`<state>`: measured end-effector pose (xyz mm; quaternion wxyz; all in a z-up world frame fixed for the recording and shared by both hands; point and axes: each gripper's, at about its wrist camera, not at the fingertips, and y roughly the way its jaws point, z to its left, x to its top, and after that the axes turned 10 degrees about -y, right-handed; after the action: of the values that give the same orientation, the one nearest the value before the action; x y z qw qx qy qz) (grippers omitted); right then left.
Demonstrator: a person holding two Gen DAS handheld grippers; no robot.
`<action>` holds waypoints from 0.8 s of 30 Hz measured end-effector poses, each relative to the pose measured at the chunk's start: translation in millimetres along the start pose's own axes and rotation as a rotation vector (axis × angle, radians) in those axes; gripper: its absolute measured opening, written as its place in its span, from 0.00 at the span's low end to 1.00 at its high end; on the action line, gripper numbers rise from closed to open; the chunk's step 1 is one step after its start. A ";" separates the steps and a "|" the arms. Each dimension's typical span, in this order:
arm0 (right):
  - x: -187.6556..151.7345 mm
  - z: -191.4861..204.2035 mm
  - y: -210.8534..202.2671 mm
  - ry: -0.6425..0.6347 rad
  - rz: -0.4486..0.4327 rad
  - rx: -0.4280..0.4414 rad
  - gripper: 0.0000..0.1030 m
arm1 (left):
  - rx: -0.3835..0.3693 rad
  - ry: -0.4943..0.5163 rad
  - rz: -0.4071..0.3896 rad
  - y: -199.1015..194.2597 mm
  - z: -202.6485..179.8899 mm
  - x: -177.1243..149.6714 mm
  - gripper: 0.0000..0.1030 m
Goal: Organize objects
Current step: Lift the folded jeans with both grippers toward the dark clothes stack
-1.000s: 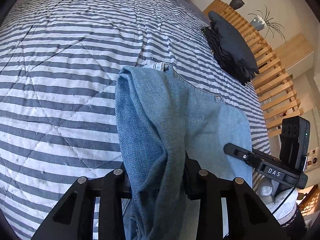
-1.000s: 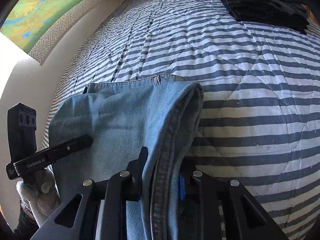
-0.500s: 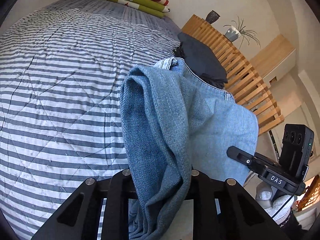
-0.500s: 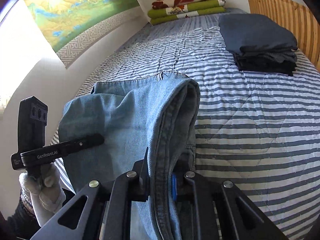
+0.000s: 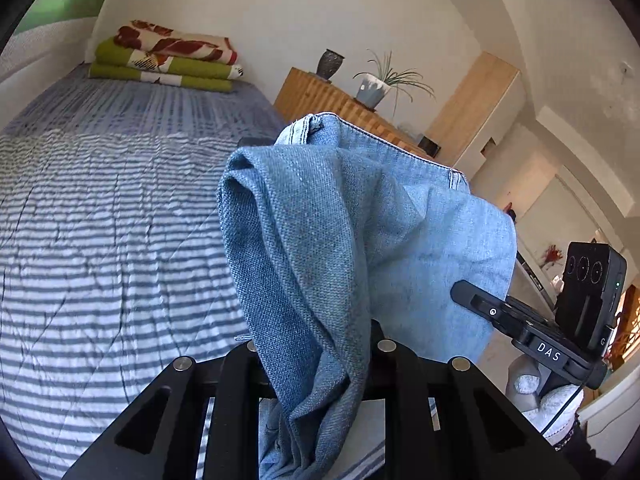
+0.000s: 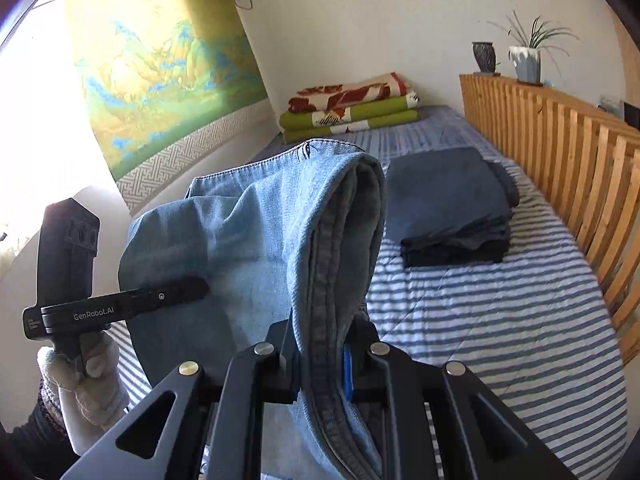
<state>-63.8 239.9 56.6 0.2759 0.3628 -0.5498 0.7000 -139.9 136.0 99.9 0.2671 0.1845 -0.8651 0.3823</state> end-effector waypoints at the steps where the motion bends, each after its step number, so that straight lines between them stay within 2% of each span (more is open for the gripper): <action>1: 10.3 -6.8 -4.2 -0.007 -0.017 -0.019 0.13 | -0.004 0.018 -0.005 6.0 -10.9 13.2 0.20; 7: 78.6 -55.8 -3.7 -0.028 -0.077 -0.109 0.13 | -0.030 0.075 -0.029 52.0 -59.8 91.7 0.20; 14: 145.1 -121.1 36.5 -0.042 -0.072 -0.185 0.13 | -0.034 0.091 -0.017 137.5 -81.3 169.3 0.20; 18: 166.0 -161.5 74.1 -0.035 -0.046 -0.207 0.13 | -0.026 0.084 0.005 202.1 -73.2 208.1 0.20; 24: 175.9 -220.8 152.8 0.012 0.027 -0.212 0.13 | 0.003 0.032 0.085 319.1 -27.9 250.1 0.20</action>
<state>-331.7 414.6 83.1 0.3066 0.3201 -0.6238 0.6438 -495.4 332.5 86.9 0.2641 0.1419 -0.8672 0.3975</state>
